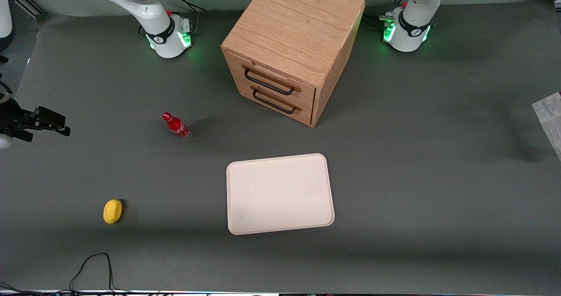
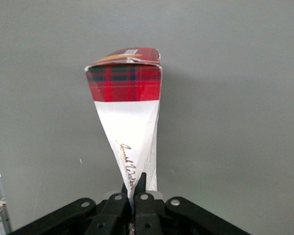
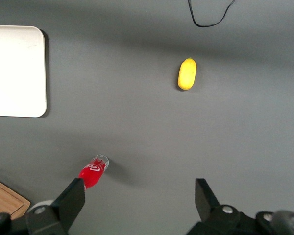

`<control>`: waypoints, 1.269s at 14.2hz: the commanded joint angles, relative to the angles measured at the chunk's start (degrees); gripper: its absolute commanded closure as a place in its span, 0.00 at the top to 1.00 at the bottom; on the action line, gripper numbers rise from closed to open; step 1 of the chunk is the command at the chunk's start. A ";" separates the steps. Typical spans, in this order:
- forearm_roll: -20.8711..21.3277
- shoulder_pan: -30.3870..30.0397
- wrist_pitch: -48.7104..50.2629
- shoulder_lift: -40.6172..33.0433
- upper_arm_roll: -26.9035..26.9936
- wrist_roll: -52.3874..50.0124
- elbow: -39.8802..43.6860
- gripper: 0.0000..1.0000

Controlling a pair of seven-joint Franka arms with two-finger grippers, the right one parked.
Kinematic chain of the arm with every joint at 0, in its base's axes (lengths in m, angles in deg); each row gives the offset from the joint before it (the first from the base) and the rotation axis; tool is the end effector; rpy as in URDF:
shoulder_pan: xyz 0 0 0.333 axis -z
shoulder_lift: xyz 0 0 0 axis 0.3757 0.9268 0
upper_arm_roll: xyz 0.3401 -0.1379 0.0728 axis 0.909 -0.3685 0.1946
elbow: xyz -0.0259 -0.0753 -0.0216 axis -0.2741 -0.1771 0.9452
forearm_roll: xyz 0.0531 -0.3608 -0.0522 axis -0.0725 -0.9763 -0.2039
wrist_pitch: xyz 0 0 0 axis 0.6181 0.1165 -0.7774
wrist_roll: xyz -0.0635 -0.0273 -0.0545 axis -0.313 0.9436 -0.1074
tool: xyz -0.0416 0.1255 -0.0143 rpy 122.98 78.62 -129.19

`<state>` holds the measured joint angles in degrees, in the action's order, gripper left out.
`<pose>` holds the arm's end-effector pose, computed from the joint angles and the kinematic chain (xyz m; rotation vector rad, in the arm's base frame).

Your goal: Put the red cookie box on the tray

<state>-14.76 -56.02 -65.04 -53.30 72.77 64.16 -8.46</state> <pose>0.5405 0.3642 0.4444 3.0808 0.2276 -0.4545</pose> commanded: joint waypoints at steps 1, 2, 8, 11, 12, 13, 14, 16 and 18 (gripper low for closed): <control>1.56 6.08 11.40 -9.72 0.51 -3.22 0.22 0.00; 1.56 8.62 15.97 -10.35 0.51 -4.19 2.59 0.00; -1.85 19.09 23.22 -11.94 -2.29 -11.90 7.36 0.00; -6.08 21.99 21.83 -12.12 -9.04 -22.88 7.27 0.00; -6.70 23.22 20.42 -11.68 -11.68 -27.70 7.27 0.00; -6.53 24.89 18.58 -10.46 -13.97 -32.54 7.36 0.00; -6.70 27.08 16.48 -9.05 -15.91 -36.50 7.36 0.00; -6.70 32.96 11.30 -4.50 -16.72 -44.15 9.19 0.00; -5.91 39.55 8.82 3.22 -16.46 -52.06 14.88 0.00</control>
<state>-21.19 -22.00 -55.57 -58.46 55.48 19.19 -1.49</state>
